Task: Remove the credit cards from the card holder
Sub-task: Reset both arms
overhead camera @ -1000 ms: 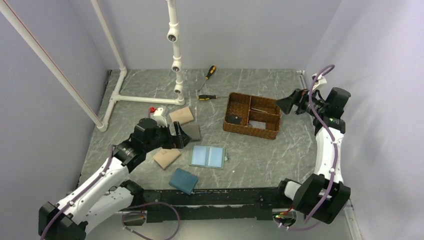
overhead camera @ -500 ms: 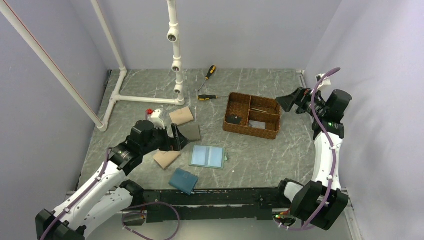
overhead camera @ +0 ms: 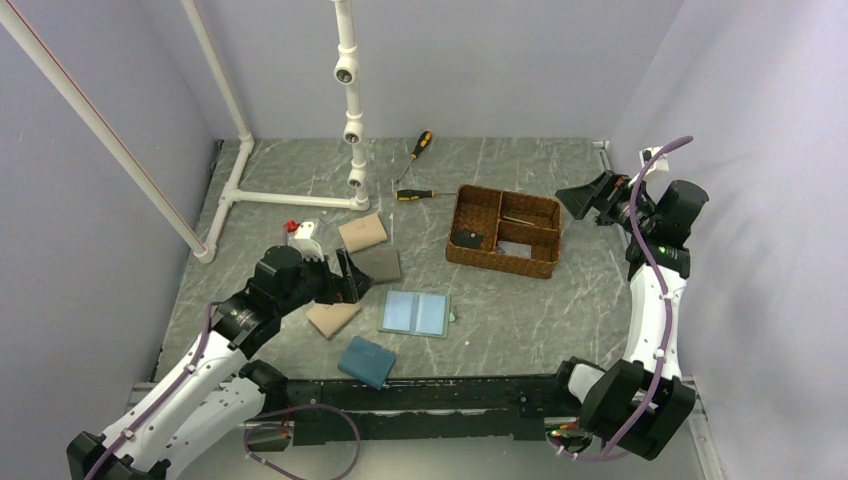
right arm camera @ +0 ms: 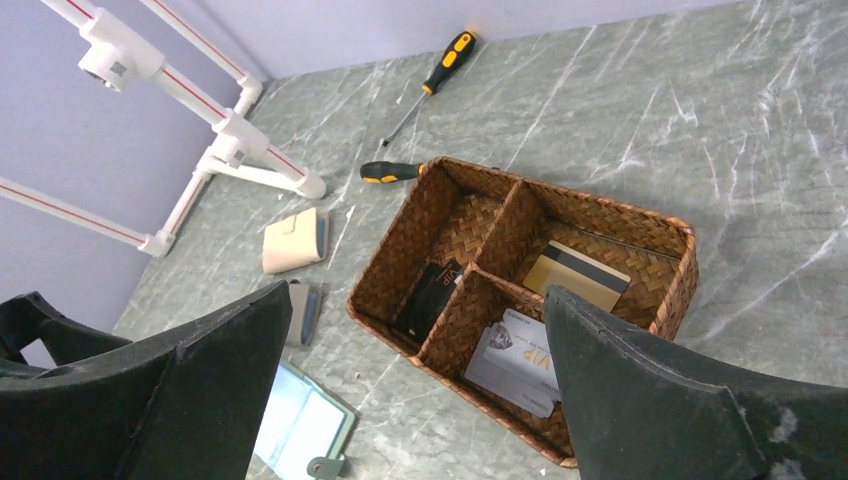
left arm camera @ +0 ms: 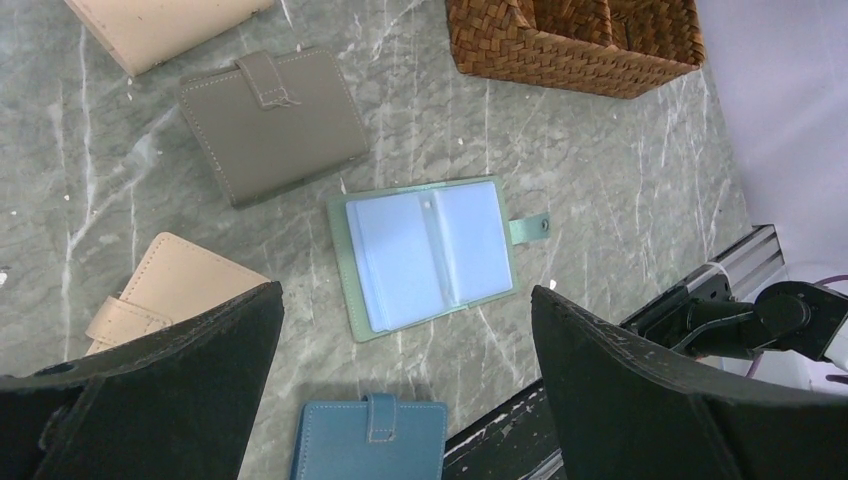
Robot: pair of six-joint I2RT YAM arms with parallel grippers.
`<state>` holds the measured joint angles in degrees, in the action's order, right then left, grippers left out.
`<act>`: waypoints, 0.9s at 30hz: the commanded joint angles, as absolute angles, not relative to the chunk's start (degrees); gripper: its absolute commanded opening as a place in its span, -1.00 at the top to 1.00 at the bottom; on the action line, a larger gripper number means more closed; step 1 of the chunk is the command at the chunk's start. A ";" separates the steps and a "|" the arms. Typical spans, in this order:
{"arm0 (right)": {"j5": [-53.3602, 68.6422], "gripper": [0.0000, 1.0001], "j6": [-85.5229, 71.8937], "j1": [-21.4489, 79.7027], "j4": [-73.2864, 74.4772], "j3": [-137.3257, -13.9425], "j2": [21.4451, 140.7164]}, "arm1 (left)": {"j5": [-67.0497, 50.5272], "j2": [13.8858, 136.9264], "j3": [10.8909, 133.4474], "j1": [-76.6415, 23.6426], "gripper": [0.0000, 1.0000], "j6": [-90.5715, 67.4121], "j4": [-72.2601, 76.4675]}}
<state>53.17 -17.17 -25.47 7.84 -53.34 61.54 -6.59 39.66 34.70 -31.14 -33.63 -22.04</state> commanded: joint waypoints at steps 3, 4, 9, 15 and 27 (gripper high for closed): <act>54.81 -1.00 -18.38 -25.98 4.24 -53.17 61.71 | -5.54 38.78 33.59 -30.85 -0.99 -33.48 -21.36; 54.61 -1.00 -18.37 -26.06 4.27 -53.24 61.70 | -5.46 38.66 33.50 -30.85 -0.99 -33.49 -21.36; 54.32 -1.00 -17.60 -26.26 5.03 -53.86 62.00 | -5.36 37.97 33.16 -30.82 -0.99 -33.64 -21.95; 54.67 -1.00 -17.14 -26.46 5.09 -54.06 62.17 | -5.23 37.20 32.66 -30.84 -0.99 -33.75 -22.09; 54.43 -1.00 -16.44 -26.95 5.31 -54.14 61.98 | -6.15 38.18 32.37 -30.81 -0.99 -33.75 -21.31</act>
